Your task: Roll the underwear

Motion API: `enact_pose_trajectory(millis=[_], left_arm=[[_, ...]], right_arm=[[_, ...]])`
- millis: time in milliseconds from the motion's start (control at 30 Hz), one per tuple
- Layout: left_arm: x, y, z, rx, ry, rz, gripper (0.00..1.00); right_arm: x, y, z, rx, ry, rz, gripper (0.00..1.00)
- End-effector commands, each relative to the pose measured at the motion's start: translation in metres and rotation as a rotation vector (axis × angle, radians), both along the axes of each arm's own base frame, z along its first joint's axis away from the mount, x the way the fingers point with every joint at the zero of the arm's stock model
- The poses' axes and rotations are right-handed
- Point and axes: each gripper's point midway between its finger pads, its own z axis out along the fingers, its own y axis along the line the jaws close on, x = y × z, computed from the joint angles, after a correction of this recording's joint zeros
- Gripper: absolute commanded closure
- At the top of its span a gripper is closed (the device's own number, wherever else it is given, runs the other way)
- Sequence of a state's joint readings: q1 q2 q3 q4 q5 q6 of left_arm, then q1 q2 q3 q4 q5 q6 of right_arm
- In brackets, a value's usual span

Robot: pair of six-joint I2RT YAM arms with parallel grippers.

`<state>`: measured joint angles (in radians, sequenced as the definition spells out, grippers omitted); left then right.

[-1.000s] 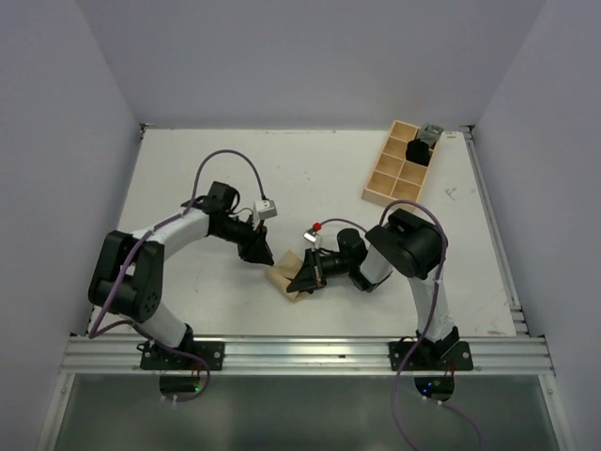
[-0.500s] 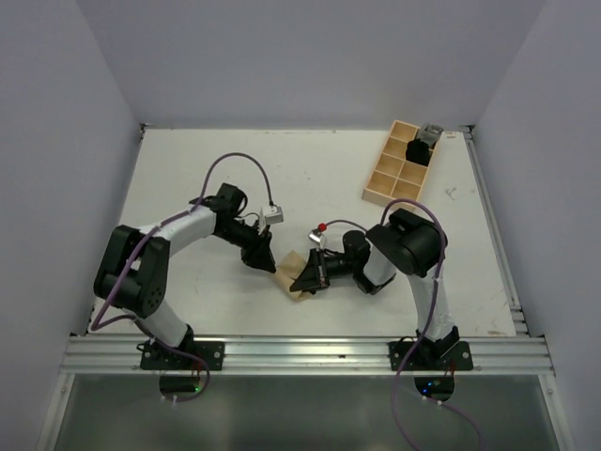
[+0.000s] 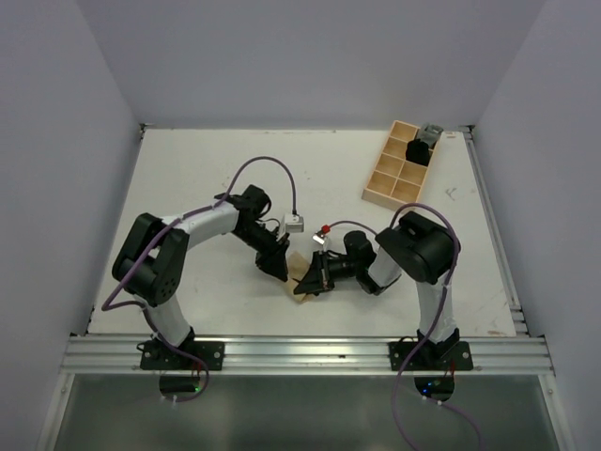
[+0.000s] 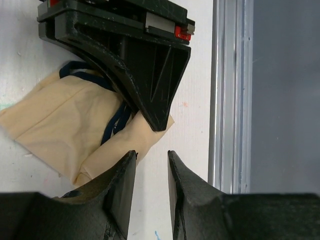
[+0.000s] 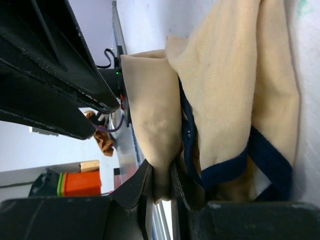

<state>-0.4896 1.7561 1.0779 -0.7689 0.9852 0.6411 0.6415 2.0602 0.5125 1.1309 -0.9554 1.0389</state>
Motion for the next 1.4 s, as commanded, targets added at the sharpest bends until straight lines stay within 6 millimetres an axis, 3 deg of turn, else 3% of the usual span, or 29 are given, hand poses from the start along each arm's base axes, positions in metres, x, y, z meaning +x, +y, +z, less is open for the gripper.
enact_pose_trajectory(millis=[0, 200, 333, 533, 667, 933, 1100, 1367], left_arm=[[-0.002, 0.002, 0.004, -0.024, -0.022, -0.032, 0.65], [0.005, -0.002, -0.015, 0.055, -0.063, -0.056, 0.65], [0.024, -0.014, -0.007, 0.011, -0.155, -0.03, 0.66], [0.036, -0.016, -0.001, 0.007, -0.236, -0.021, 0.66], [0.035, -0.019, 0.003, -0.021, -0.237, -0.039, 0.65], [0.016, -0.014, -0.011, -0.007, -0.172, -0.122, 0.64], [0.011, -0.015, -0.037, 0.07, -0.102, -0.137, 0.71], [0.019, -0.02, -0.048, 0.125, -0.043, -0.078, 0.75]], right_arm=[[-0.011, -0.021, -0.043, -0.172, 0.037, -0.032, 0.94], [-0.018, -0.027, -0.046, -0.188, 0.03, -0.04, 0.9], [-0.023, -0.033, -0.053, -0.252, 0.011, -0.028, 0.9], [-0.022, -0.033, -0.052, -0.265, 0.0, -0.042, 0.87], [-0.022, -0.032, -0.051, -0.249, 0.013, -0.05, 0.87], [-0.02, -0.033, -0.052, -0.255, 0.007, -0.071, 0.81], [-0.016, -0.036, -0.053, -0.293, -0.009, -0.095, 0.77], [-0.009, -0.05, -0.049, -0.426, -0.116, -0.099, 0.72]])
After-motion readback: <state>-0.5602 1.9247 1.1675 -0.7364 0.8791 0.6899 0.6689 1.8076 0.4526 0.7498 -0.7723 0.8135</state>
